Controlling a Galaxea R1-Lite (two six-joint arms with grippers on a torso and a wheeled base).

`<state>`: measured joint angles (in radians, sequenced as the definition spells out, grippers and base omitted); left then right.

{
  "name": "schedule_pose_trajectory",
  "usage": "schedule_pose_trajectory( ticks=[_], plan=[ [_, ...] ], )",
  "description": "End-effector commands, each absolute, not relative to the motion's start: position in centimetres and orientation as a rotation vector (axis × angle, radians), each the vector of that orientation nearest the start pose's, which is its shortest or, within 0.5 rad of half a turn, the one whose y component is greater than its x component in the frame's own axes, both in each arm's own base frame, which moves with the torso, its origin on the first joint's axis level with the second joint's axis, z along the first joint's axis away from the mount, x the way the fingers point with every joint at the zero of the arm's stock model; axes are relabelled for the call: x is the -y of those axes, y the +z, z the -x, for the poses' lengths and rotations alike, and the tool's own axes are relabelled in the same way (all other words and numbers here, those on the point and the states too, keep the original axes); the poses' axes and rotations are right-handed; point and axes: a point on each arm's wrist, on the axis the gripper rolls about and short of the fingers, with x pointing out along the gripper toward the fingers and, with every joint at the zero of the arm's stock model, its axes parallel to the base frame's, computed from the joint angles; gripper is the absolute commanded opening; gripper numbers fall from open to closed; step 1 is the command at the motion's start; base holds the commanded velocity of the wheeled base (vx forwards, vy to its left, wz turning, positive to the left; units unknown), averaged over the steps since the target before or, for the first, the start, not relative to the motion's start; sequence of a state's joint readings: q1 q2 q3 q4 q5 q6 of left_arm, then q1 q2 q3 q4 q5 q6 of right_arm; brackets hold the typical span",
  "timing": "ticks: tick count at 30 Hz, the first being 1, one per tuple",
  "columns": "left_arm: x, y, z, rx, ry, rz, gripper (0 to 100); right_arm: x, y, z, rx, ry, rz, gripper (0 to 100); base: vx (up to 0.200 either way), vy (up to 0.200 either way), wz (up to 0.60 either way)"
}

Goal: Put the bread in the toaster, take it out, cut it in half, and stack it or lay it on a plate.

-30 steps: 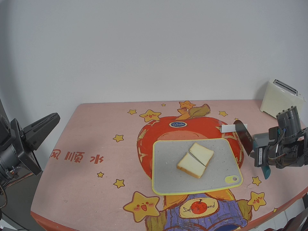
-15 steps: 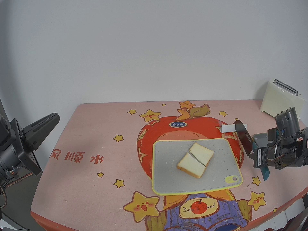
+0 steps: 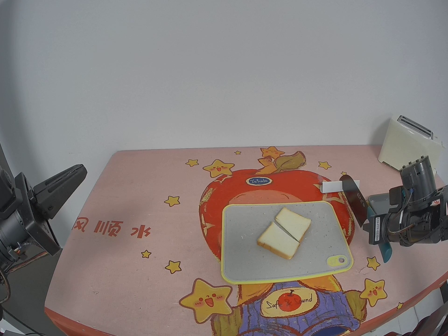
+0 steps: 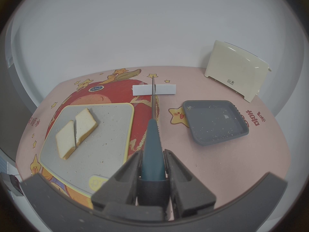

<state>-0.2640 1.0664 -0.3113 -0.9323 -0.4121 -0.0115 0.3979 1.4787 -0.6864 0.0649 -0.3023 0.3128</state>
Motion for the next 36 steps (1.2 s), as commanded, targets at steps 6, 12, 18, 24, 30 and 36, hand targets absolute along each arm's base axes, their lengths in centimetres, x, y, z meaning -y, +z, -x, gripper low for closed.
schedule_pose_trajectory(
  ticks=[6, 12, 18, 24, 30, 36],
  plan=[
    [4.34, 21.53, -12.59, 0.176, -0.676, -0.003, 0, -7.72, 14.87, -20.05, -0.81, -0.036, 0.0, 100, 0.0, 0.0, 0.0],
    [4.34, 21.53, -12.59, 0.176, -0.676, -0.003, 0, -7.71, 14.88, -20.02, -0.808, -0.035, 0.001, 100, 0.0, 0.0, 0.0],
    [4.34, 21.53, -12.59, 0.176, -0.676, -0.003, 0, -7.72, 14.9, -19.97, -0.808, -0.035, 0.004, 100, 0.0, 0.0, 0.0],
    [4.34, 21.53, -12.59, 0.176, -0.676, -0.003, 0, -7.73, 14.83, -19.97, -0.811, -0.034, 0.004, 100, 0.0, 0.0, 0.0],
    [4.34, 21.53, -12.59, 0.176, -0.676, -0.003, 0, -7.71, 14.86, -19.95, -0.809, -0.035, 0.004, 100, 0.0, 0.0, 0.0],
    [4.34, 21.53, -12.59, 0.176, -0.676, -0.003, 0, -7.7, 14.9, -19.93, -0.807, -0.036, 0.006, 100, 0.0, 0.0, 0.0]
  ],
)
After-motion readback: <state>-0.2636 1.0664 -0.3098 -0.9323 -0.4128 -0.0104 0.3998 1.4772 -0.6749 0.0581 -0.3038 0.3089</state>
